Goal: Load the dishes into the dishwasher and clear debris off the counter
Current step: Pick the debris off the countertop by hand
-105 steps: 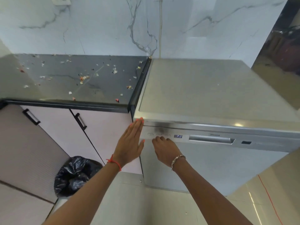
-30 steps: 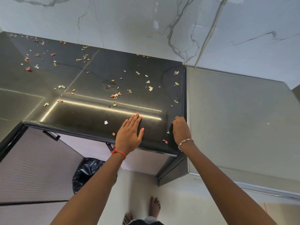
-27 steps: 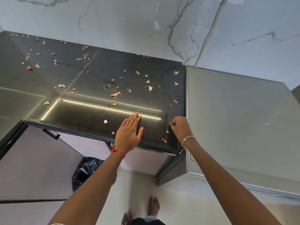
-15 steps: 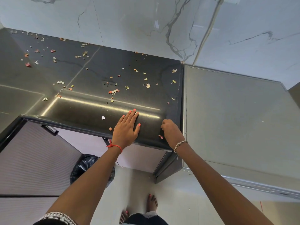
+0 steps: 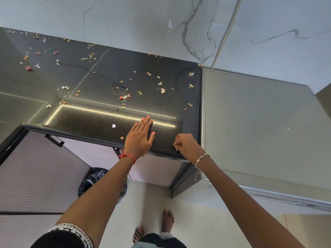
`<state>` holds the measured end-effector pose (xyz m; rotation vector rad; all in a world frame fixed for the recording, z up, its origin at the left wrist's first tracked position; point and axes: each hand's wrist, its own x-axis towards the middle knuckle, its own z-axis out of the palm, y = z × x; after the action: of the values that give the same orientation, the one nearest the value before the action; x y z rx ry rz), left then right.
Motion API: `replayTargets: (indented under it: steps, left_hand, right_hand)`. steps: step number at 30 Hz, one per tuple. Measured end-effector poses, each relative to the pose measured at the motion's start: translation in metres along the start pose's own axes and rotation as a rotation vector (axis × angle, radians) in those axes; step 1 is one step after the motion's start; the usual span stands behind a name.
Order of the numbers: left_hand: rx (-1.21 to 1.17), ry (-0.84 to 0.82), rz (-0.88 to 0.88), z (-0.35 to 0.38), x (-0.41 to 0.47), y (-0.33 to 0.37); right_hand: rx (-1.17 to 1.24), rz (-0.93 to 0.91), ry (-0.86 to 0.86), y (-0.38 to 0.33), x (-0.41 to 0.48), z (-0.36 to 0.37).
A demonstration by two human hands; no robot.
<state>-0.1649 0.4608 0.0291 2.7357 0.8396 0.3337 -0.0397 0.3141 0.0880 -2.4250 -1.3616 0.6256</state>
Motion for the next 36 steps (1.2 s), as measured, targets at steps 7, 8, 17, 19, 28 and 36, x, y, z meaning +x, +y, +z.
replayTargets:
  steps: [7, 8, 17, 19, 28, 36]
  left_hand:
    - [0.005, -0.005, -0.002, 0.0, 0.0, 0.0]
    - [0.003, -0.009, -0.002, 0.0, 0.0, 0.0]
    - [-0.234, -0.089, -0.122, -0.007, 0.009, 0.007]
    - [-0.244, -0.073, -0.132, -0.005, 0.009, 0.008]
    - [-0.261, -0.023, -0.16, -0.001, 0.008, 0.012]
    - [-0.208, 0.005, -0.149, 0.003, 0.006, 0.014]
  right_hand:
    - [-0.192, -0.053, 0.009, -0.015, -0.005, 0.011]
    - [-0.182, -0.036, 0.023, -0.016, -0.003, 0.012]
    - [0.498, 0.24, 0.226, -0.005, 0.013, -0.024]
    - [0.644, 0.25, 0.218, -0.004, 0.014, -0.029]
    - [0.023, 0.156, -0.221, -0.024, 0.034, -0.033]
    - [-0.201, 0.03, -0.149, -0.025, 0.015, -0.017]
